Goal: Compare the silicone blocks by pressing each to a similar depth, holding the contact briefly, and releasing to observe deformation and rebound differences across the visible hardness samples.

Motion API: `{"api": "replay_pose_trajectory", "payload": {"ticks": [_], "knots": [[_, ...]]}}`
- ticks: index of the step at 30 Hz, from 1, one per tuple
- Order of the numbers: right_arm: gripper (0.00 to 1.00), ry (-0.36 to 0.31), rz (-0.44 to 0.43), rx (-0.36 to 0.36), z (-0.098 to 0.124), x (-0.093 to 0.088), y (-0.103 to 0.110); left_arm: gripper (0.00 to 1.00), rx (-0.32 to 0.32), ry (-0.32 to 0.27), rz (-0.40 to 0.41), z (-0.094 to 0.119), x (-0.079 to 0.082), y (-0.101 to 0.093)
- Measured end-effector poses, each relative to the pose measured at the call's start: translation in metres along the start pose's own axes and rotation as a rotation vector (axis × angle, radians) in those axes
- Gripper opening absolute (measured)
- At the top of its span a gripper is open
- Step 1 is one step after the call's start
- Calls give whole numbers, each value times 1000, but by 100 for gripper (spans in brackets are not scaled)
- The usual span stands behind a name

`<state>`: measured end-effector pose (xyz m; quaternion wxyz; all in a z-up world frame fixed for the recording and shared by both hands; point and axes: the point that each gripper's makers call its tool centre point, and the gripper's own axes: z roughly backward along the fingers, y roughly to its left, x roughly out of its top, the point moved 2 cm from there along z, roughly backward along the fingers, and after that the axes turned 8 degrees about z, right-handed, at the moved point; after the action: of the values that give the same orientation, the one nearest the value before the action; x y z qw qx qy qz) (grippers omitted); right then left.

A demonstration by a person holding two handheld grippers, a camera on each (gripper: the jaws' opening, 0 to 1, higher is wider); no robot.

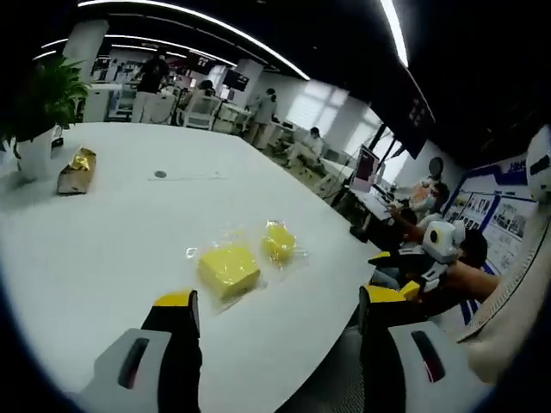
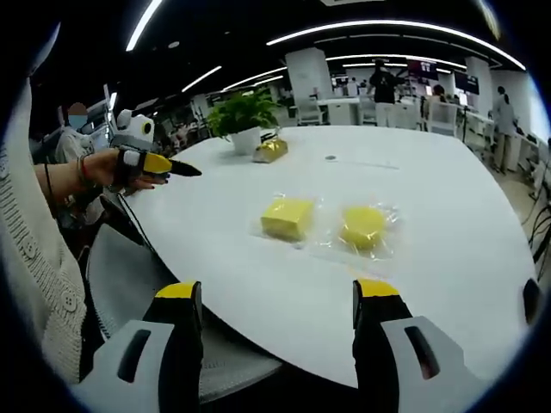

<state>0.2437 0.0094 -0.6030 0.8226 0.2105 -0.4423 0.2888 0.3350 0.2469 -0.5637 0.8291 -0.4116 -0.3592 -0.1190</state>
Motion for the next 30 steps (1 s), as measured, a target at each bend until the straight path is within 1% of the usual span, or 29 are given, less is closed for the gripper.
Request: {"api": "replay_pose_trajectory", "payload": {"ticks": [3, 4, 5, 6, 7, 8, 9, 11, 13, 14, 16, 18, 19, 20, 22, 26, 29, 30], "knots": [[66, 0, -14, -4, -1, 1, -4, 73, 0, 8, 25, -23, 10, 21], [66, 3, -15, -4, -2, 0, -5, 73, 4, 14, 60, -28, 10, 25], [66, 8, -16, -4, -3, 0, -6, 73, 2, 11, 78, -37, 11, 34], [66, 9, -19, -5, -4, 0, -7, 73, 13, 15, 103, -43, 11, 42], [66, 8, -29, 0, -6, -1, -7, 73, 54, 28, 144, -51, 9, 56], [66, 12, -32, 5, -7, -2, -7, 73, 65, 35, 146, -56, 8, 62], [66, 17, -32, 7, -9, -3, -8, 74, 50, 29, 130, -62, 10, 65], [66, 34, -36, 5, -12, -6, -11, 74, 67, 50, 172, -74, 8, 78], [66, 34, -43, 3, -12, -6, -14, 74, 40, 30, 223, -87, 10, 86], [66, 36, -44, 2, -13, -6, -14, 73, 44, 29, 262, -90, 10, 91], [66, 49, -38, 1, -13, -7, -17, 73, 30, -12, 314, -101, 14, 100], [65, 52, -41, -4, -14, -7, -22, 73, 42, -28, 366, -110, 15, 112], [65, 57, -40, -7, -14, -8, -24, 73, 33, -27, 377, -114, 14, 115], [65, 63, -39, -16, -14, -9, -27, 71, 23, -23, 412, -120, 12, 120], [65, 66, -47, -25, -13, -9, -32, 66, -4, -28, 455, -127, 10, 123], [65, 78, -60, -36, -13, -12, -37, 55, -22, -26, 526, -136, 5, 131], [65, 91, -68, -39, -14, -16, -38, 49, -30, -16, 557, -143, -1, 132], [65, 92, -74, -39, -15, -17, -39, 46, -37, -7, 557, -146, -2, 133]]}}
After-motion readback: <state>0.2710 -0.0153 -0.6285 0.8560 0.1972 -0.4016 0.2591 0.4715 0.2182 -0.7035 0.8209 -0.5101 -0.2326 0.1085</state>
